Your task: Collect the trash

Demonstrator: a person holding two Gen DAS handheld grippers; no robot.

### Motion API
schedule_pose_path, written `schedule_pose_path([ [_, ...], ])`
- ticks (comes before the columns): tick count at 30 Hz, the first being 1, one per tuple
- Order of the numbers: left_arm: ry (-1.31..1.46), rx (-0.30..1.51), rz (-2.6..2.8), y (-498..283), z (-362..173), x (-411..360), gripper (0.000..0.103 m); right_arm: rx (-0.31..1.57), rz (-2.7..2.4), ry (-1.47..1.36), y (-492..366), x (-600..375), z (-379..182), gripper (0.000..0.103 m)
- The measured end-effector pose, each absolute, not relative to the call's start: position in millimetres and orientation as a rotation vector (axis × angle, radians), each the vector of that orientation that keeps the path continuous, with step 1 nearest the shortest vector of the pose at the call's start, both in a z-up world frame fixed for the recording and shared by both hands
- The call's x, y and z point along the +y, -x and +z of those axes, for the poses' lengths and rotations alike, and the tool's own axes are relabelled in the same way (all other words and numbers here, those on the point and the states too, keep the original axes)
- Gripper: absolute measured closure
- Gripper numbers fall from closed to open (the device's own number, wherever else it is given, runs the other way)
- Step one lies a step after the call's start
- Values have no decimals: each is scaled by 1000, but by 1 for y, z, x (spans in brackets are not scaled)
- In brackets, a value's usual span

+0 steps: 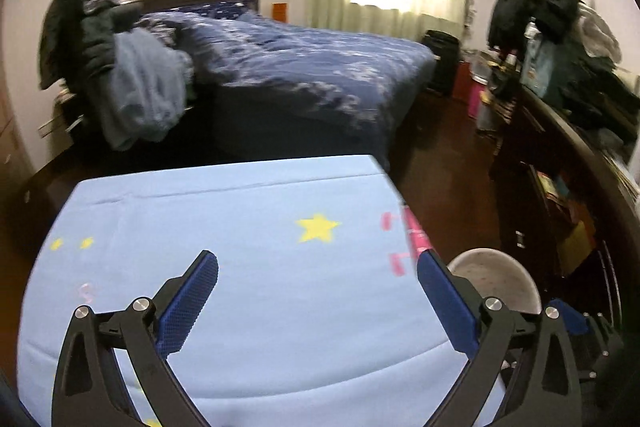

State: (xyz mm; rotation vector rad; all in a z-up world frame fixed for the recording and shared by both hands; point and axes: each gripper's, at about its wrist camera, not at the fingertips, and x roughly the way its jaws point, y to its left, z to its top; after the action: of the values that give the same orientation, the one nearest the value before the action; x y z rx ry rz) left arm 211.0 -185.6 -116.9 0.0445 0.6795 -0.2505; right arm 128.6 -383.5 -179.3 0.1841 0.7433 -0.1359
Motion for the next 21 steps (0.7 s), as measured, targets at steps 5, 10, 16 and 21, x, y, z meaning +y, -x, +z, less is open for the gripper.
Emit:
schedule_pose_path([
  [5,-17,677,-176,-199,-111,-143,4,719,-84,-162,-125,-345,-166,9],
  [10,14,663,-116,-181,-104,-104,4,699,-24,-135,-120,-310,-155,8],
  [16,50,635,-69,-157,-93,-68,4,685,36,-117,-112,-278,-144,7],
  [21,49,603,-37,-132,-81,-51,4,671,82,-106,-101,-255,-131,7],
])
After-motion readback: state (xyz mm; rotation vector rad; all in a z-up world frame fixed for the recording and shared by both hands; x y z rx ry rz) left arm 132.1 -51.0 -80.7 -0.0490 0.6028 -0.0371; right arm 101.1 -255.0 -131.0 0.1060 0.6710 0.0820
